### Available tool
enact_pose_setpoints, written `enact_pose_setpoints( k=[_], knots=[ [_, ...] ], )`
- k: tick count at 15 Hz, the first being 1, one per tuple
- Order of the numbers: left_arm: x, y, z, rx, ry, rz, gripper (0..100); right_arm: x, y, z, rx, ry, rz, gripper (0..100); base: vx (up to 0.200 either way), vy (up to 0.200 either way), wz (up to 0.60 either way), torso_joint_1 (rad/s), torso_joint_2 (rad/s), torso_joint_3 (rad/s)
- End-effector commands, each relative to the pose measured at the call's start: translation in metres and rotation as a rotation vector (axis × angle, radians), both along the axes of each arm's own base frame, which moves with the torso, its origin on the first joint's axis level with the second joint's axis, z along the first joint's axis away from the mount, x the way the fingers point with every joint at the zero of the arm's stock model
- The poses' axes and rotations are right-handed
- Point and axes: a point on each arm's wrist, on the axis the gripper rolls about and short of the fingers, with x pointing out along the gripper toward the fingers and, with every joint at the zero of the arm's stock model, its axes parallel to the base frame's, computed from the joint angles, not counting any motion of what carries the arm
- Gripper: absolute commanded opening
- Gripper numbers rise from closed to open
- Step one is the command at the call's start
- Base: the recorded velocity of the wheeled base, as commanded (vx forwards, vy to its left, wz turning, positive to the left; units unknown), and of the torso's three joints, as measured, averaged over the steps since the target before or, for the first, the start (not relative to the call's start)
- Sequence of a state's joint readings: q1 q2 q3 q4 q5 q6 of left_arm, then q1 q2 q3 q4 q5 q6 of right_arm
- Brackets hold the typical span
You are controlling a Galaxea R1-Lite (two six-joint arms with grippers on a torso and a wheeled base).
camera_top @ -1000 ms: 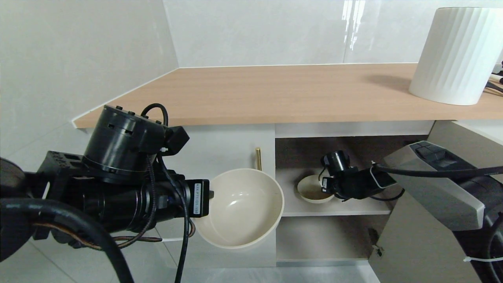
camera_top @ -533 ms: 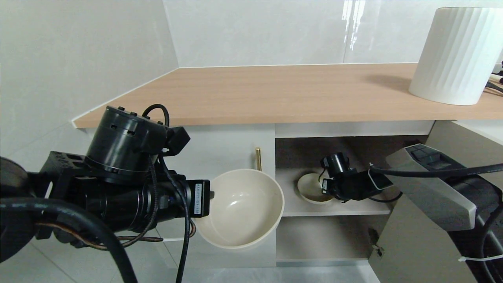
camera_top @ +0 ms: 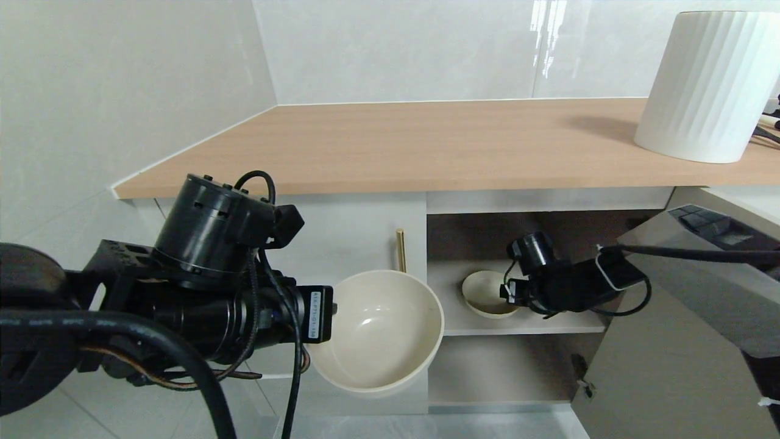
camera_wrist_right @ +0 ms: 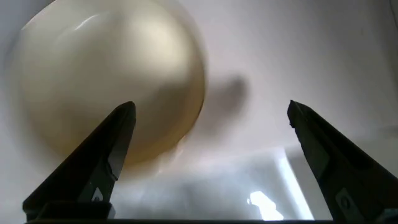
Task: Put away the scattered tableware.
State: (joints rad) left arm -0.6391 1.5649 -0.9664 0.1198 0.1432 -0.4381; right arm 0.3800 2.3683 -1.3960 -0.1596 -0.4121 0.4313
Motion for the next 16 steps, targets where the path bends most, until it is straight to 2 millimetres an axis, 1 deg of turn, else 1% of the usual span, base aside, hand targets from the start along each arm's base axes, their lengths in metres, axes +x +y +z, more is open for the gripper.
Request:
enact_pose_setpoints(
  k=[1, 2, 3, 4, 6, 7, 8, 9, 10, 11, 12, 15, 16],
  knots=[
    [0.004, -0.013, -0.013, 0.034, 0.021, -0.041, 0, -0.068, 0.003, 0.084, 0.096, -0.079, 0.126, 100, 0.000, 0.000, 0.00, 0.000, 0.00, 0.000],
    [0.005, -0.018, -0.021, 0.051, 0.033, -0.059, 0, -0.082, -0.003, 0.105, 0.136, -0.107, 0.159, 100, 0.000, 0.000, 0.00, 0.000, 0.00, 0.000],
    [0.007, -0.024, -0.029, 0.062, 0.046, -0.070, 0, -0.102, -0.010, 0.130, 0.199, -0.138, 0.221, 100, 0.000, 0.000, 0.00, 0.000, 0.00, 0.000],
    [0.010, -0.030, -0.036, 0.068, 0.054, -0.081, 0, -0.115, -0.015, 0.146, 0.239, -0.150, 0.266, 100, 0.000, 0.000, 0.00, 0.000, 0.00, 0.000],
    [0.014, -0.037, -0.044, 0.072, 0.056, -0.091, 0, -0.145, -0.027, 0.175, 0.265, -0.138, 0.304, 100, 0.000, 0.000, 0.00, 0.000, 0.00, 0.000],
    [0.014, -0.042, -0.047, 0.073, 0.056, -0.103, 0, -0.160, -0.030, 0.188, 0.279, -0.147, 0.328, 100, 0.000, 0.000, 0.00, 0.000, 0.00, 0.000],
    [0.014, -0.044, -0.050, 0.077, 0.061, -0.108, 0, -0.165, -0.031, 0.193, 0.288, -0.149, 0.345, 100, 0.000, 0.000, 0.00, 0.000, 0.00, 0.000],
    [0.012, -0.059, -0.062, 0.089, 0.076, -0.139, 0, -0.183, -0.031, 0.203, 0.338, -0.121, 0.440, 100, 0.000, 0.000, 0.00, 0.000, 0.00, 0.000],
    [0.016, -0.067, -0.073, 0.098, 0.074, -0.140, 0, -0.200, -0.029, 0.208, 0.385, -0.067, 0.542, 100, 0.000, 0.000, 0.00, 0.000, 0.00, 0.000],
    [0.018, -0.069, -0.079, 0.101, 0.074, -0.138, 0, -0.207, -0.023, 0.205, 0.388, -0.030, 0.601, 100, 0.000, 0.000, 0.00, 0.000, 0.00, 0.000],
    [0.019, -0.070, -0.082, 0.094, 0.064, -0.137, 0, -0.209, -0.010, 0.194, 0.362, 0.018, 0.643, 100, 0.000, 0.000, 0.00, 0.000, 0.00, 0.000],
    [0.016, -0.074, -0.081, 0.079, 0.043, -0.151, 0, -0.201, 0.018, 0.163, 0.294, 0.123, 0.652, 100, 0.000, 0.000, 0.00, 0.000, 0.00, 0.000],
    [0.016, -0.074, -0.082, 0.079, 0.041, -0.150, 0, -0.200, 0.023, 0.158, 0.286, 0.137, 0.655, 100, 0.000, 0.000, 0.00, 0.000, 0.00, 0.000]
  ],
)
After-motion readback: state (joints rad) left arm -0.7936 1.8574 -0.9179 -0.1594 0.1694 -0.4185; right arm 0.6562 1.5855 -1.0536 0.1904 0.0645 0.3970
